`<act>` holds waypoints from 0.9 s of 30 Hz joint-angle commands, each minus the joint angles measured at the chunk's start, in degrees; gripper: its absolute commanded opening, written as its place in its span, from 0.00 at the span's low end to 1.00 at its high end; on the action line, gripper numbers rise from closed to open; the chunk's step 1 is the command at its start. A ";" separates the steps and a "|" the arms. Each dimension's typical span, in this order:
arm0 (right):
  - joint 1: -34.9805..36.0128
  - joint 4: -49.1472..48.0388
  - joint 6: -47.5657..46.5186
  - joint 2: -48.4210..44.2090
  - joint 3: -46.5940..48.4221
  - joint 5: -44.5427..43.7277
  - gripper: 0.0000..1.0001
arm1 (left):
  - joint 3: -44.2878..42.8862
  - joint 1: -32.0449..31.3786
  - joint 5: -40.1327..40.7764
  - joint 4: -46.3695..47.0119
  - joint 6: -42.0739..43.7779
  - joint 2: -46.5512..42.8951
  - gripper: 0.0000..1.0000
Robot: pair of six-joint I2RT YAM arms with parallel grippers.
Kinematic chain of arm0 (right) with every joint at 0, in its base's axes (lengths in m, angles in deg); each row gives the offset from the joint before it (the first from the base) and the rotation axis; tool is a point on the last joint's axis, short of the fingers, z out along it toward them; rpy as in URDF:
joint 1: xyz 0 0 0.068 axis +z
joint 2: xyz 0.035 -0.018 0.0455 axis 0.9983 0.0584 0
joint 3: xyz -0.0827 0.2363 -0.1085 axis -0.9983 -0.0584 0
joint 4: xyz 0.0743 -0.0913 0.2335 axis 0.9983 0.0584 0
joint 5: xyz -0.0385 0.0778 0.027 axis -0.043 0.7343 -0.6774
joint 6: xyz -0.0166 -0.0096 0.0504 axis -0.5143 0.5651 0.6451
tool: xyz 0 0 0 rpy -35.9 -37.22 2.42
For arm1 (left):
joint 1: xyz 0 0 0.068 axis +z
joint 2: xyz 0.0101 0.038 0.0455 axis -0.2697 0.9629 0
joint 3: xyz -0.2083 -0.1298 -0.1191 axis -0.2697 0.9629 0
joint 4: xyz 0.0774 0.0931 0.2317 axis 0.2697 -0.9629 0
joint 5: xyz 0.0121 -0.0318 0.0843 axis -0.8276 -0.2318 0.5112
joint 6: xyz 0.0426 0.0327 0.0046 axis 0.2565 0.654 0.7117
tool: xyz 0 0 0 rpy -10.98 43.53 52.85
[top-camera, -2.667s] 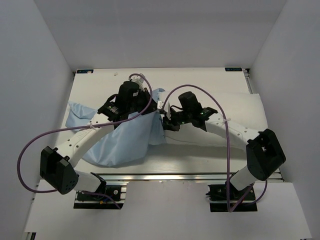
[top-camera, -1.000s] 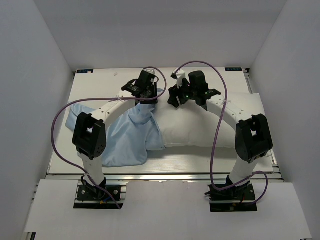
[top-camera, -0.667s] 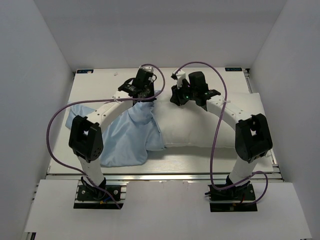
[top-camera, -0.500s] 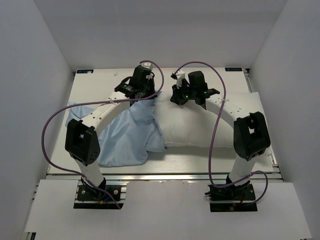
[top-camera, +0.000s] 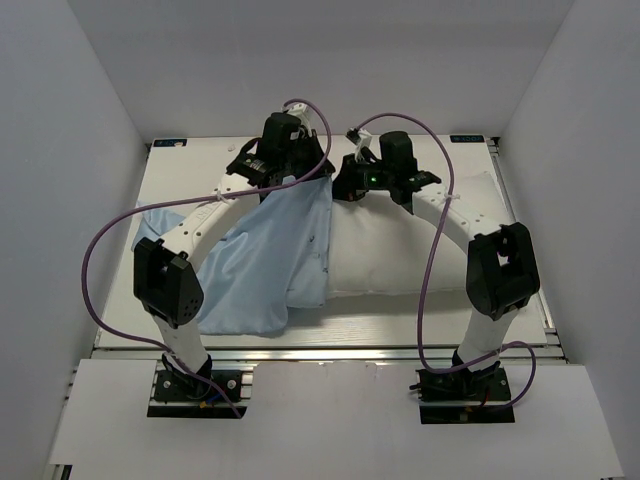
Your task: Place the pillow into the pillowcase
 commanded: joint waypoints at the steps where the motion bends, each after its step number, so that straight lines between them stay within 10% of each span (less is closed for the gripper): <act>1: 0.81 -13.48 13.64 -2.95 -0.47 6.02 0.00 | -2.73 -0.07 -2.45 4.04 -2.43 -1.80 0.00; 9: -0.33 -28.19 26.86 -4.28 -7.69 5.32 0.00 | 10.24 -0.07 -2.63 10.44 -5.50 -4.96 0.00; 14: -1.30 -7.54 -1.15 -1.46 -1.36 2.68 0.45 | 13.53 0.29 -0.26 10.29 -6.03 -3.74 0.14; 19: -3.49 9.33 -21.47 -5.14 0.32 -6.70 0.61 | 14.49 0.55 2.46 8.97 -5.86 -3.64 0.51; 27: -7.19 16.56 -41.75 -16.48 -1.00 -7.27 0.82 | 2.12 1.69 8.26 -2.07 -0.06 -6.54 0.61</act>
